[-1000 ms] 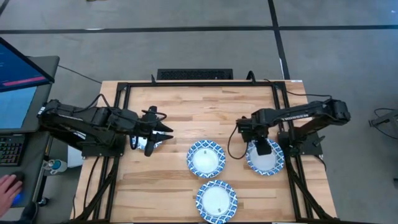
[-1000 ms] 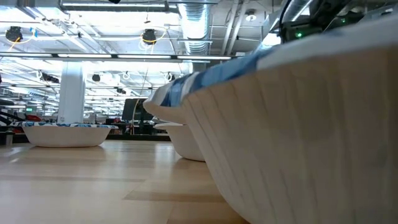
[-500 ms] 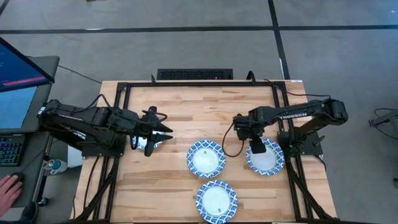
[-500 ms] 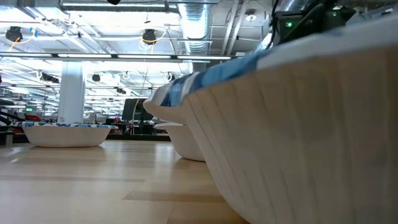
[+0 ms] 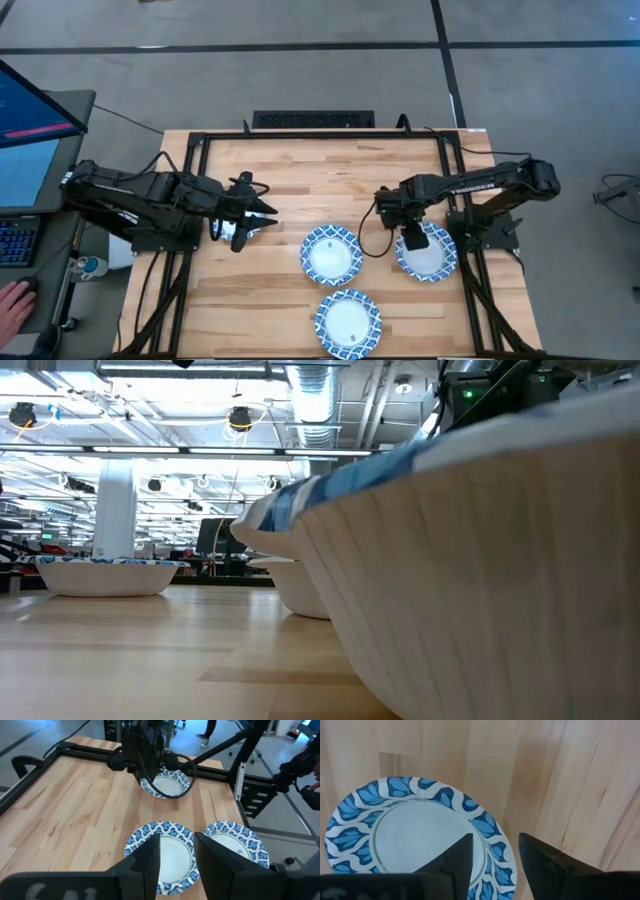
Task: Nest bowls inside each other
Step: Stack the blue patterned bowl on the blue patterned bowl
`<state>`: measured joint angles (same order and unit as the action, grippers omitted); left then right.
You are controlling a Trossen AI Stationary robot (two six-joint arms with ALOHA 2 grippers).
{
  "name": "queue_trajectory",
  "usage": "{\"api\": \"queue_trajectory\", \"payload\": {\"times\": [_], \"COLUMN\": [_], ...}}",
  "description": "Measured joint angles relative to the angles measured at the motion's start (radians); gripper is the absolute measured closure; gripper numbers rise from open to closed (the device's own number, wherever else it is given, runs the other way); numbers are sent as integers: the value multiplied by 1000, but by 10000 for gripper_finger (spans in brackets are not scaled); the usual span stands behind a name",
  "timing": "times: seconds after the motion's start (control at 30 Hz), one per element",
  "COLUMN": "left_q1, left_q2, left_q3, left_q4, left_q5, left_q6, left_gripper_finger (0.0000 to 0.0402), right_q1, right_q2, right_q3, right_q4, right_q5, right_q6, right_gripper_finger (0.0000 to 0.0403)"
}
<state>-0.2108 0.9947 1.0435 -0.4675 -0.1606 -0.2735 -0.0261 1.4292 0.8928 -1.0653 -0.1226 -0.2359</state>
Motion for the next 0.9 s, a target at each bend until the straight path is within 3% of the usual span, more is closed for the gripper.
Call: {"api": "queue_trajectory", "payload": {"times": [0.43,0.7,0.9], "left_q1": [0,0,0], "left_q2": [0,0,0], "left_q3": [0,0,0], "left_q4": [1,2,2], "left_q5": [1,2,17], "left_q6": [7,8,24], "left_gripper_finger": [292,292,292], "right_q1": [4,83,110], "right_q2": [0,-1,-1], "right_q3": [0,-42,-60], "right_q4": [8,18,37], "right_q5": [-3,-5,88], "right_q6": [26,3,0], "right_gripper_finger": [202,208,214]}}
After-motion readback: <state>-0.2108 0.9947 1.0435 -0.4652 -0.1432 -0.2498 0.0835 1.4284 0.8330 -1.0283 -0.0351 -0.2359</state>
